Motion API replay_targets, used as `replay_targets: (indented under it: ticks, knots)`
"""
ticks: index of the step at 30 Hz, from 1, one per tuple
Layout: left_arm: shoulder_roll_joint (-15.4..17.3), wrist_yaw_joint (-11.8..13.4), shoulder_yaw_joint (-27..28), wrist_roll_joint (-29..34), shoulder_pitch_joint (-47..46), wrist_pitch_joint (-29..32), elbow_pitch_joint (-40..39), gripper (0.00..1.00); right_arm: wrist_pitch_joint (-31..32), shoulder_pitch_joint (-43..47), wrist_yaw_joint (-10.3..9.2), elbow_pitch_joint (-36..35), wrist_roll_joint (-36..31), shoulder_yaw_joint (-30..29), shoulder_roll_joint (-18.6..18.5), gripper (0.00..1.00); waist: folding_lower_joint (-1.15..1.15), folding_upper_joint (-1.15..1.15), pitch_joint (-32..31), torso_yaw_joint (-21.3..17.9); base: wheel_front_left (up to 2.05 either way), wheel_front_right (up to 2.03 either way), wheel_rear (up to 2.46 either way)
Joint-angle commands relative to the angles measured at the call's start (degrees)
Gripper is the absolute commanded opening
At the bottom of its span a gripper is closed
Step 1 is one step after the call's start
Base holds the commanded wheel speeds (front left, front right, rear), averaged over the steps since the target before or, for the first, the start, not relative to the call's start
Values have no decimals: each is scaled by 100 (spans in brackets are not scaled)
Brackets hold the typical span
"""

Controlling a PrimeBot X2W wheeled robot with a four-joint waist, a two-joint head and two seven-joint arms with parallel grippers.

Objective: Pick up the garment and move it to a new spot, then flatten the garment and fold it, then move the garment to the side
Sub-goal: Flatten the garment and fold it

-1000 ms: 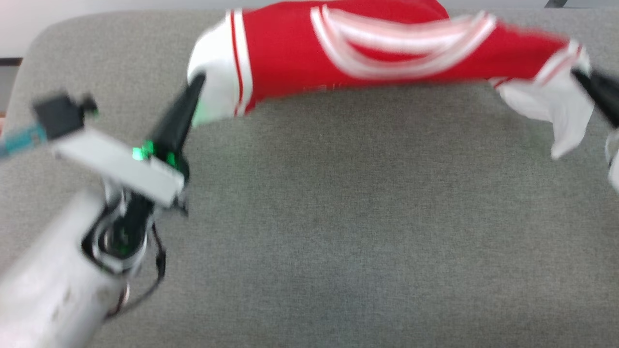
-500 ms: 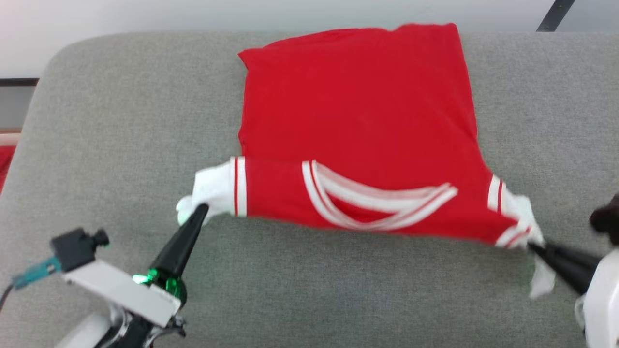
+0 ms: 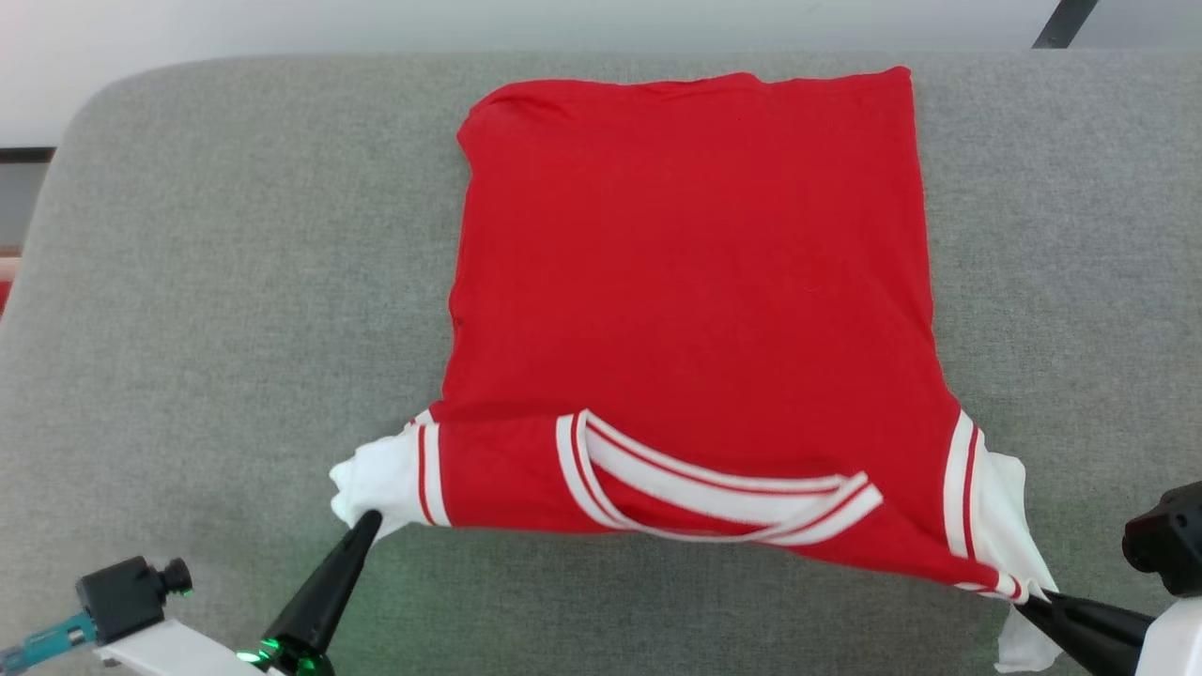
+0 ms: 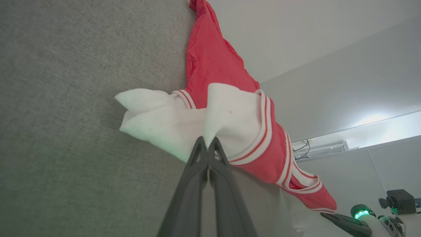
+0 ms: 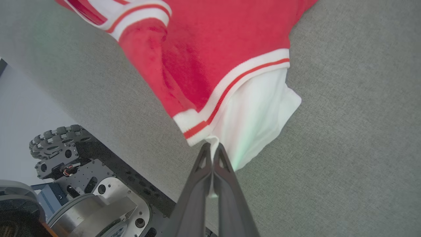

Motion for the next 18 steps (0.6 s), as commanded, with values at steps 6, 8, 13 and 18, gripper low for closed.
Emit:
replay_targets:
  ticks: [6,8,13,18]
  knots:
    - [-157,-17,-220,333,-109,69,524,0,22,-5,-9,291,101,253,160,0,0,0,103,3,0,0,0]
    - [-276,-17,-308,362,-213,102,708,0,-35,-88,-9,510,75,342,147,0,0,0,139,10,0,0,0]
    - [-514,-17,-591,577,-457,209,1261,0,-295,-266,-9,1115,32,602,185,0,0,0,219,42,0,0,0]
    - [-685,-5,-807,699,-636,261,1666,0,-643,-461,-9,1666,-145,867,96,0,0,0,292,60,0,0,0]
